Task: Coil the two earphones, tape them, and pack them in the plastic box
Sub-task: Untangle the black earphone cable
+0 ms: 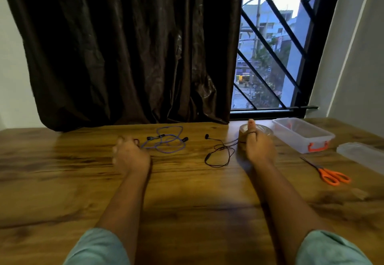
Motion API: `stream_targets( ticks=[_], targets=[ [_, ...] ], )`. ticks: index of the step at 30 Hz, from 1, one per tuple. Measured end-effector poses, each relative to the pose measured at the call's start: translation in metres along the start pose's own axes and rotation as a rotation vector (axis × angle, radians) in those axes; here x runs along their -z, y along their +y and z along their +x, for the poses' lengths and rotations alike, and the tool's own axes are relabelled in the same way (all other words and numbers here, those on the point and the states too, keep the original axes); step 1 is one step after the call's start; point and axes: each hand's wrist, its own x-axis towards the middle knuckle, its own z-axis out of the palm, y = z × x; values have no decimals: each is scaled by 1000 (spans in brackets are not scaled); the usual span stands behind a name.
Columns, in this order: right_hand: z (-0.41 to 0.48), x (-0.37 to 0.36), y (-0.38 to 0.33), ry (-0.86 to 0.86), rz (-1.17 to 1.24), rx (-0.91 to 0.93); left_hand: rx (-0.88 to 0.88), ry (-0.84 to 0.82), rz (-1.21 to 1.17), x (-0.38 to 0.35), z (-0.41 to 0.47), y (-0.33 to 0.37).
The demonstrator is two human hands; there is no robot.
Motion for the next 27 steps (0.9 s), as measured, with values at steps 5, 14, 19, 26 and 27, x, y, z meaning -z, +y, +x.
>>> stream_targets(
  ticks=[5,14,19,26,27],
  targets=[
    [-2,-22,-10,-180,596,-123,-503,-457,-168,-13,-35,40],
    [8,-9,4,-347,595,72,-601,-654,-77,-12,-49,50],
    [4,-9,-13,-318,782,155,-600,-278,297,-12,-45,50],
    [-28,0,-59,-854,1188,-74,-631,-298,71,-21,-56,58],
    [-32,2,-65,-914,1231,-95,-594,-377,-61,-25,-57,57]
  ],
)
